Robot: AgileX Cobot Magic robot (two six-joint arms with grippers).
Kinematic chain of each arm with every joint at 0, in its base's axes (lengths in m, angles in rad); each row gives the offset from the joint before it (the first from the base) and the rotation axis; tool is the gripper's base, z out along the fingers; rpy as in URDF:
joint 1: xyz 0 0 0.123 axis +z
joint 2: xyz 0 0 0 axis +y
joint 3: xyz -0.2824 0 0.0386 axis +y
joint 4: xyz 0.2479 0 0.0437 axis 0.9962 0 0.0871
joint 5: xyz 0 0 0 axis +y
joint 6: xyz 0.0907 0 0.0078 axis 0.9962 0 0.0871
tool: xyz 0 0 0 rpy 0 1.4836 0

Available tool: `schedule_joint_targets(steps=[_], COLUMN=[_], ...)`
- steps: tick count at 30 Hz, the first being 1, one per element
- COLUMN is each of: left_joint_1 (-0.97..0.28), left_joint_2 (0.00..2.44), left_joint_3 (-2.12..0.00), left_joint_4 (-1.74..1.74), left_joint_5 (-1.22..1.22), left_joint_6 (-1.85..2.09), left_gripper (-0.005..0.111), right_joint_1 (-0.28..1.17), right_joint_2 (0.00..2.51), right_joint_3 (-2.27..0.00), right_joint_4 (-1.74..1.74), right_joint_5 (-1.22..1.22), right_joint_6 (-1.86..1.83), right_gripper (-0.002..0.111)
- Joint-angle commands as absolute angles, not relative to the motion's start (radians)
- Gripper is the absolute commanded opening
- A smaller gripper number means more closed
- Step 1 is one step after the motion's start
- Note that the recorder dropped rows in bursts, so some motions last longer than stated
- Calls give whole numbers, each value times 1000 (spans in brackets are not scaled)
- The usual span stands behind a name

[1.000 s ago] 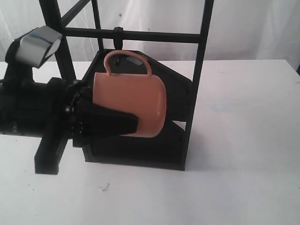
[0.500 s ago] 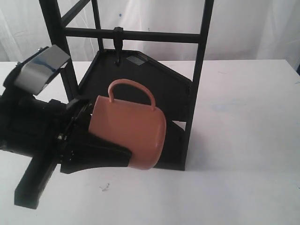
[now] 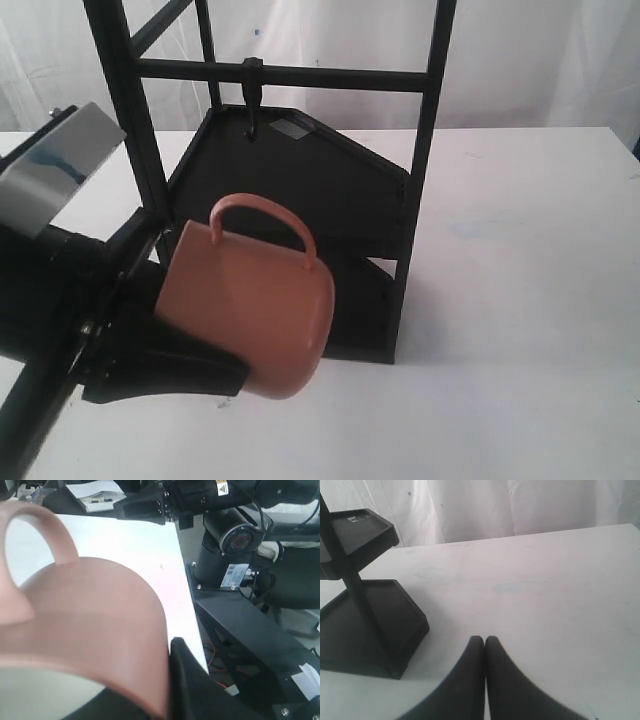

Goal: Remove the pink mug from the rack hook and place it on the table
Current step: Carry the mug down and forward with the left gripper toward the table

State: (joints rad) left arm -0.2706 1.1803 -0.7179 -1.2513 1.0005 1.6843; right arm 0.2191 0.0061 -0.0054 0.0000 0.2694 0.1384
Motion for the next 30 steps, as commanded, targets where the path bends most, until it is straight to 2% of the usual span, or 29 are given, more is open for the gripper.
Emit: schedule_joint_targets(steps=[1,7,11,18,27,30], left_joint_1=[-273,-284,-375,-535,-574,-574], left_joint_2=[1143,1117,1106,1106,1108,1108], left_joint_3=[-724,-724,-724,-724,-724,-724], left_joint_4=[-1212,-1116,-965,-554,-329,-223], left_joint_5=[1021,1018,980,878,883,888], left_joint_6=[1663,1618,1520,1129,859,663], left_gripper=[0,0,0,0,0,0], right_joint_1=[210,210,210,210,210,210], right_joint_2=[0,0,0,0,0,0], right_joint_3=[0,0,0,0,0,0], right_joint_4=[0,0,0,0,0,0], right_joint_5=[263,263,265,265,263,263], right_joint_6=[144,144,144,144,144,144], right_gripper=[0,0,0,0,0,0])
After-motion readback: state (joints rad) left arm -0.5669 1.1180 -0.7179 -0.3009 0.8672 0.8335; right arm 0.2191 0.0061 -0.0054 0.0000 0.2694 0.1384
